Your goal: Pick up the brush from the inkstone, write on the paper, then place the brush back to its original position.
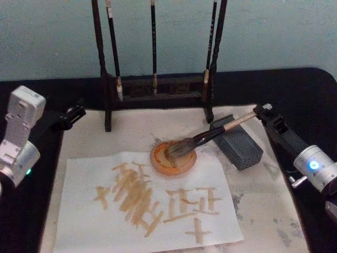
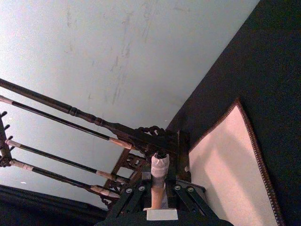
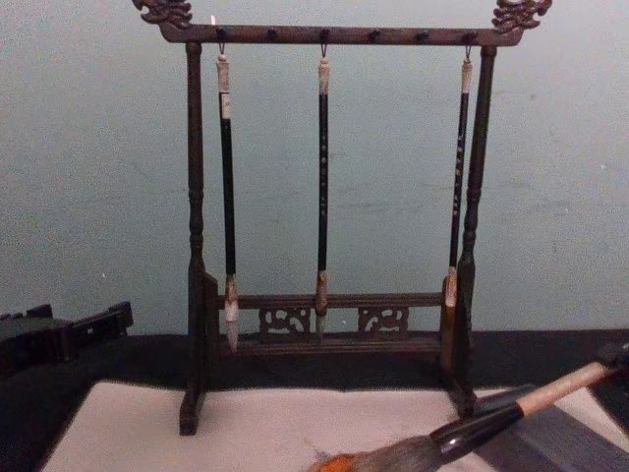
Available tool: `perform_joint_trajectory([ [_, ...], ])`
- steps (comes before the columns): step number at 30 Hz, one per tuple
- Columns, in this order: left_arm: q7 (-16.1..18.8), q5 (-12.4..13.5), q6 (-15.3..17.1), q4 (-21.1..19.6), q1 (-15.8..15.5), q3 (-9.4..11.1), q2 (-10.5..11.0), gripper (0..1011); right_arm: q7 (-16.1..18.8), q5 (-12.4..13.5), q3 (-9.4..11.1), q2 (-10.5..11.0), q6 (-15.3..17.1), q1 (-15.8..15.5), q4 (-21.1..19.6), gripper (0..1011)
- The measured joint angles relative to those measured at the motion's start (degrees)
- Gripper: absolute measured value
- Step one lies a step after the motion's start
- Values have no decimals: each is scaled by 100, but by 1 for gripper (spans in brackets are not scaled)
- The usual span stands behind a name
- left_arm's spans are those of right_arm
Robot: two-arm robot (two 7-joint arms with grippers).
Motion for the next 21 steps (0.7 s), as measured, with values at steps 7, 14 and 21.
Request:
perform_joint_trajectory([
  [7, 0, 0, 0, 0, 0, 0, 0, 1000, -1, 0, 0, 0, 0, 0, 0, 175],
  [14, 0, 0, 0, 0, 0, 0, 0, 1002, 30, -135, -114, 141, -165, -40, -205, 175],
  [21, 0, 0, 0, 0, 0, 0, 0, 1002, 16, -473, -340, 355, -321, -54, -618, 175],
])
